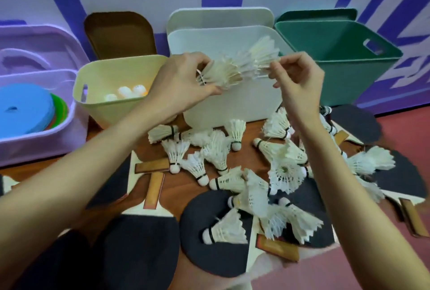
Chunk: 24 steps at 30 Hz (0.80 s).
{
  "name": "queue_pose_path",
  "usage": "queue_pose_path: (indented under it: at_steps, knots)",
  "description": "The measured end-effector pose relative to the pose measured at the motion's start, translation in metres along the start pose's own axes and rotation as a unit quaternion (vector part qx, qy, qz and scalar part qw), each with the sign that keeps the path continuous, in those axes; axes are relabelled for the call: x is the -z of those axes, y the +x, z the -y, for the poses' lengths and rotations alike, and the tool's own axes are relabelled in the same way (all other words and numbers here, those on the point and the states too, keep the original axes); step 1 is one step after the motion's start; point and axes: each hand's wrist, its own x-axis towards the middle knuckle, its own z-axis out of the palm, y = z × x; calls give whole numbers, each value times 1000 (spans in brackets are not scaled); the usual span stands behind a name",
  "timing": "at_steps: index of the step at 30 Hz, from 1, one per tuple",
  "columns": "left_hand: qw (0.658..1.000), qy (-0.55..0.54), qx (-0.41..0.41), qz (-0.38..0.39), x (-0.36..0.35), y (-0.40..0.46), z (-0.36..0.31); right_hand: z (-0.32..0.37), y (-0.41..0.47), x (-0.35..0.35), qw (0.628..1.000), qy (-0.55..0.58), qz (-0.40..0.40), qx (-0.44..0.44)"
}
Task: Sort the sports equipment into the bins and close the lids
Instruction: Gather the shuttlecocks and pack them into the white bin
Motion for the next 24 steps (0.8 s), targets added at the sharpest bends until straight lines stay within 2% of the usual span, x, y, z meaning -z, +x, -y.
queue_pose_path:
  at_steps: [7, 12, 16, 19, 24]
  knots:
    - [998, 13, -10, 56, -25, 94, 18, -40, 60, -22, 999, -27, 2, -18]
    - [989, -8, 21, 146, -72, 155, 27, -75, 99, -23, 995, -87, -25, -41]
    - [959, -119, 107, 232, -111, 185, 34, -96, 126, -23, 986, -157, -21, -49]
    - [920, -213, 178, 278, -132, 196, 38, -102, 139, -25, 966, -251, 0, -53]
    - [884, -251, 184, 349, -159, 199, 38, -99, 145, -28, 907, -414, 36, -61]
